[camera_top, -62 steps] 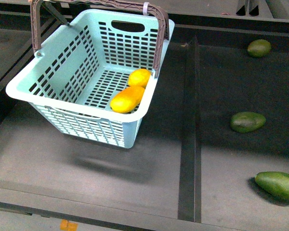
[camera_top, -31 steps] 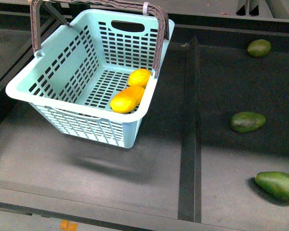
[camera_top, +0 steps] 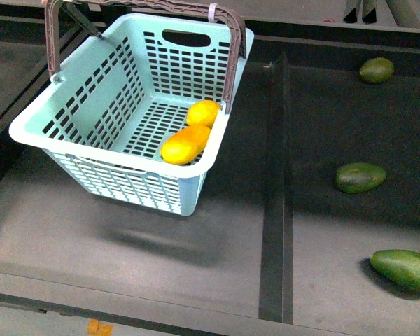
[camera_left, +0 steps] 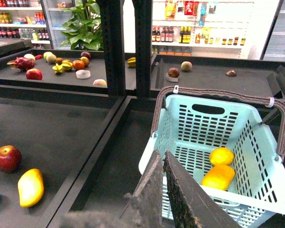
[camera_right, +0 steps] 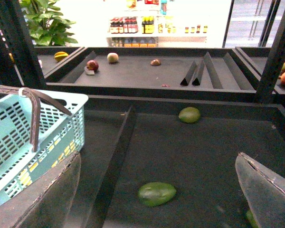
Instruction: Pick lemon and mango into basket
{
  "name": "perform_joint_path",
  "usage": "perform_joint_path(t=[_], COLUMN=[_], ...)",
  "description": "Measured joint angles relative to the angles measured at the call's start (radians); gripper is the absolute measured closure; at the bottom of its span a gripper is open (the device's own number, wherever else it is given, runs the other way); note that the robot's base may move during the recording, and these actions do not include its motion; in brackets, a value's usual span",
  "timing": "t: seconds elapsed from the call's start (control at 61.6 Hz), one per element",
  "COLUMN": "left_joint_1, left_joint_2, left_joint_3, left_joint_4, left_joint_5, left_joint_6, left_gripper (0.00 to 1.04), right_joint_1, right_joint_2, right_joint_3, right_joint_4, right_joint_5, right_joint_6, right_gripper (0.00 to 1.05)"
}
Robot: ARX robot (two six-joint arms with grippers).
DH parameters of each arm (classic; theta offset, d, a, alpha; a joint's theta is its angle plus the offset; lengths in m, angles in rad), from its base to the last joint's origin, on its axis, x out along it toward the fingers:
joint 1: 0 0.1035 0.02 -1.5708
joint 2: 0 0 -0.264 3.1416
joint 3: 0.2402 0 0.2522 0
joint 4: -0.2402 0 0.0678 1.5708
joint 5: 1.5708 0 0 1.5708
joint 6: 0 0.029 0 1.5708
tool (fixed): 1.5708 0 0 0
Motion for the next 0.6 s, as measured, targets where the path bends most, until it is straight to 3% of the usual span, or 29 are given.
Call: perform_joint_path(t=[0.097, 0.471, 0.601], left_joint_1=[0.0, 0.0, 0.0], left_joint_2=[0.0, 0.0, 0.0], left_joint_3=[0.0, 0.0, 0.0], left_joint_4=[0.0, 0.0, 0.0], left_joint_5=[0.0, 0.0, 0.0], left_joint_6=[0.0, 0.0, 0.002], left_gripper=[0.88, 0.08, 0.07], right_joint_1=[0.0, 0.0, 0.0], right_joint_2=[0.0, 0.0, 0.0], right_joint_3=[0.0, 0.0, 0.0], right_joint_4=[0.0, 0.0, 0.0], right_joint_5=[0.0, 0.0, 0.0], right_joint_6=[0.0, 0.0, 0.0], right_gripper=[0.09, 0.09, 0.09])
